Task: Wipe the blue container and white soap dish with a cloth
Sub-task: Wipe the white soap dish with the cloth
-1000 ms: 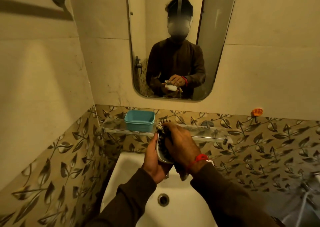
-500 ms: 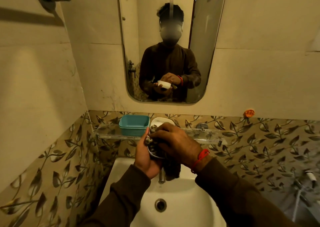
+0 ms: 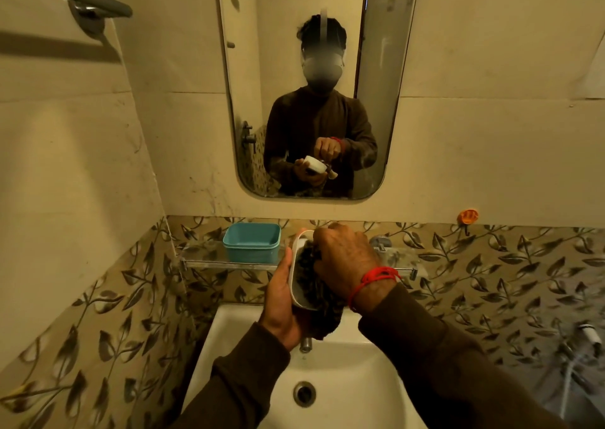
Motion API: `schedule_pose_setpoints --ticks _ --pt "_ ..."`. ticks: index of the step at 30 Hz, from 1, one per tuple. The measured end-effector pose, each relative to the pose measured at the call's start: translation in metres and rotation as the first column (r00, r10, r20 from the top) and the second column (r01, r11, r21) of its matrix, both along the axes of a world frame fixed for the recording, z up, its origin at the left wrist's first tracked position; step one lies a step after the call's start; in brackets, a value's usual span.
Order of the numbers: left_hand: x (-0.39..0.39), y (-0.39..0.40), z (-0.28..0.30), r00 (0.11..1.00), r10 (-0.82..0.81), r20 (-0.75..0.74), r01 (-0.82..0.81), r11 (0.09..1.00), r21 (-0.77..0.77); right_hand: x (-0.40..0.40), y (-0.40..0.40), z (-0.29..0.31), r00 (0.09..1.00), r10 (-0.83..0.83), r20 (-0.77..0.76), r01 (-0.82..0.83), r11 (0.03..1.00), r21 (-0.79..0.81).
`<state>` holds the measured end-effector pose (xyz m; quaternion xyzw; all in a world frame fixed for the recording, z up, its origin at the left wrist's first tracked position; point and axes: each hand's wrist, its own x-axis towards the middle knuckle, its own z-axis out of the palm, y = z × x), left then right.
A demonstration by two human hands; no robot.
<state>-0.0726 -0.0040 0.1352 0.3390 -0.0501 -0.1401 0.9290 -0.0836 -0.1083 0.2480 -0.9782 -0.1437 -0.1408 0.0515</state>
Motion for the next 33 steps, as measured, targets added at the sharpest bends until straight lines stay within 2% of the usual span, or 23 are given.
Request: schedule_pose_setpoints --ticks 2,7,10,14,18,25,29,33 --pt "-0.003 -0.004 -0.001 1.0 0.015 -0.013 -0.016 1.0 -0.005 0.001 -0.001 -0.001 1.0 0.014 -0.009 -0.013 0.999 0.047" --pt "-0.002 -0.01 0.004 0.999 0.037 -0.017 -0.037 0.999 0.018 0.005 0.002 -0.011 0.978 0.048 0.204 -0.091 0.974 0.207" --pt "0.002 -0.003 0.008 0.999 0.037 0.002 -0.037 0.998 0.043 0.005 -0.002 -0.012 0.968 0.141 0.21 -0.206 0.92 0.333" --pt "0.003 0.005 0.008 0.999 0.027 0.017 -0.028 0.999 0.046 0.0 -0.01 -0.011 0.942 0.283 0.182 -0.332 0.87 0.364" --pt "0.007 0.016 0.019 0.999 -0.022 0.041 0.022 1.0 0.012 -0.008 -0.006 -0.01 0.904 0.424 0.06 -0.424 0.868 0.259" --pt "0.001 0.018 0.015 0.999 -0.036 -0.001 0.036 0.998 0.048 -0.009 -0.014 -0.009 0.844 0.536 0.019 -0.532 0.831 0.162" --pt "-0.002 0.012 0.017 1.0 -0.001 -0.008 0.001 0.998 0.062 -0.004 -0.013 -0.008 0.861 0.487 0.148 -0.5 0.863 0.071" --pt "0.0 0.006 0.02 1.0 -0.018 0.008 0.017 0.996 0.084 0.004 -0.015 -0.001 0.881 0.305 0.363 -0.345 0.937 0.05"
